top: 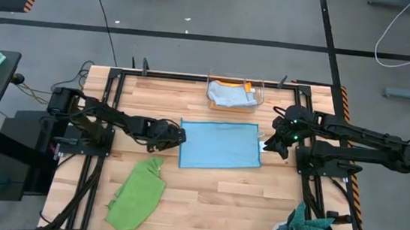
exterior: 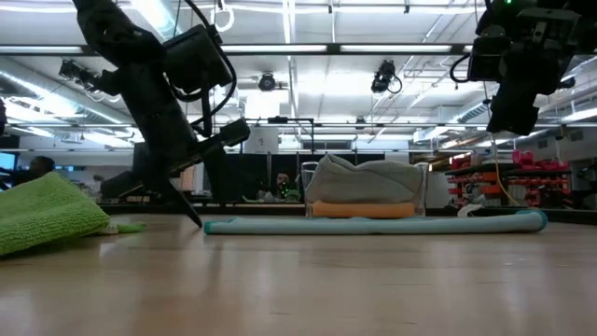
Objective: Fold microfiber towels
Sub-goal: Fold the blue microfiber cloth
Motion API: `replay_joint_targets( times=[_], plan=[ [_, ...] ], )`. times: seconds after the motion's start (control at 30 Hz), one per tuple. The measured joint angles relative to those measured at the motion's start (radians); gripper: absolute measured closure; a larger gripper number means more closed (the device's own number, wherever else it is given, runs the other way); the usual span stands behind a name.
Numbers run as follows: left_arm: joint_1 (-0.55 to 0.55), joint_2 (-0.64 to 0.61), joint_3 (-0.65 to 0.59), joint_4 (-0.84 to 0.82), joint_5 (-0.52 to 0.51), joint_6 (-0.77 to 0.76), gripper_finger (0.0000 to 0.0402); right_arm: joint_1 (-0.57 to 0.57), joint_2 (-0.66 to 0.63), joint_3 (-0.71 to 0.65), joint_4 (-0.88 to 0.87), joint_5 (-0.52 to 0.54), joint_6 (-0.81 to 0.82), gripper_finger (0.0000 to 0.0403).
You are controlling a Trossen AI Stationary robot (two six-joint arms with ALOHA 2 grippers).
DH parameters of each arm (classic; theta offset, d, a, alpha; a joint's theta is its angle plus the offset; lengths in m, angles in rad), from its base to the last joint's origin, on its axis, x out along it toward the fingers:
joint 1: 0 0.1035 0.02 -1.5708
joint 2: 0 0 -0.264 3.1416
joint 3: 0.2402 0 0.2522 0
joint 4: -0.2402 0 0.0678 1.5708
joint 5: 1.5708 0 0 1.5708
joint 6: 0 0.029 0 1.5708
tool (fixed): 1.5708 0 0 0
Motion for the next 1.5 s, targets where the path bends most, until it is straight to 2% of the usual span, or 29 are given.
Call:
replay_joint_targets(
  times=[0.63, 0.9, 1.13, 1.5],
  plan=[
    [0.033, 0.011, -0.001, 0.056, 0.038, 0.028, 0.0239, 0.000, 0.000, 0.000, 0.003, 0.017, 0.000, 0.0231],
    [0.035, 0.075, 0.003, 0.124, 0.067, 0.030, 0.0239, 0.000, 0.000, 0.000, 0.007, 0.034, 0.019, 0.0231],
    [0.059, 0.083, 0.001, 0.139, 0.100, 0.053, 0.0239, 0.000, 0.000, 0.000, 0.008, 0.034, 0.041, 0.0231],
    [0.058, 0.119, 0.001, 0.213, 0.098, 0.069, 0.0239, 0.000, 0.000, 0.000, 0.036, 0.040, 0.054, 0.0231]
  ],
)
